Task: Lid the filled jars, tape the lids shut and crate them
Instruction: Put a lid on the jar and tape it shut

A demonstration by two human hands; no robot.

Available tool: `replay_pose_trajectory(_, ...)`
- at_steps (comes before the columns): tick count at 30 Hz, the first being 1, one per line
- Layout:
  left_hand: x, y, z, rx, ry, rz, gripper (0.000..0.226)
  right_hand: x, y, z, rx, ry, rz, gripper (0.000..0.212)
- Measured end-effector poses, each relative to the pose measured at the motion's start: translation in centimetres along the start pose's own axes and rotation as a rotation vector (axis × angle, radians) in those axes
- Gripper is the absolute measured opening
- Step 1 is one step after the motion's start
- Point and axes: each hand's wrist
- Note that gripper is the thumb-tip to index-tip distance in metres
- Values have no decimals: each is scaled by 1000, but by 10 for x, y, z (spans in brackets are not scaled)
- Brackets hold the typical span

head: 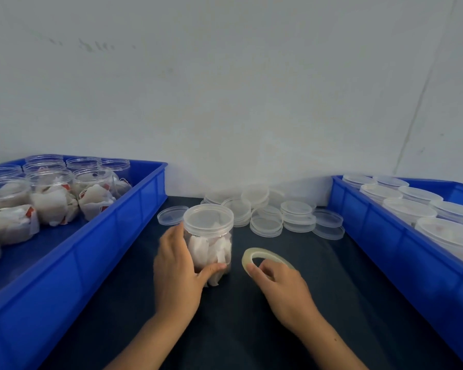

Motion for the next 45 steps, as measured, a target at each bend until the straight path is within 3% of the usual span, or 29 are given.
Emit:
replay_pose_trajectory(2,-3,-1,3,-199,-94,-111,100,3,2,-4,-25,-38,-50,48)
replay_pose_trajectory(4,-7,0,6,-349,-112,-305,74,5,5,-8,-43,-63,-71,47)
replay_pose_trajectory(6,-9,4,4,-244,-49,-541,37,7,8,-12,-50,-131,-45,42)
replay_pose_trajectory(8,-12,9,1,35,89,-628,19,11,12,-14,-34,-198,9,35)
replay_pose_trajectory(10,-14,13,-2,228,290,-484,27,16,17,-14,-9,-260,58,27)
replay_pose_trajectory(12,-13,15,-5,251,441,-341,36,20,20,-14,24,-309,103,18)
replay_pose_trajectory(14,-11,14,-5,226,511,-285,30,24,24,-14,66,-365,119,15)
replay_pose_trajectory(17,-10,15,-4,164,514,-290,22,27,29,-16,120,-373,183,19)
replay_pose_trajectory(22,-11,13,-5,106,467,-319,17,23,27,-17,109,-156,290,24)
replay_pose_trajectory(28,-9,11,-4,120,400,-361,21,16,21,-18,119,12,325,2)
replay_pose_trajectory(34,-8,12,-5,148,339,-409,23,15,22,-15,138,32,335,12)
replay_pose_trajectory(40,-10,13,-5,173,298,-424,38,18,23,-13,135,-12,278,25)
replay_pose_trajectory(45,-10,12,-2,206,284,-421,31,19,23,-11,141,-8,225,20)
Point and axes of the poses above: each hand's wrist, its own y-axis away from the middle knuckle, its own z-axis out of the back of the hand, x = y × z, and after that the axes turned 5 degrees about -z, right-handed
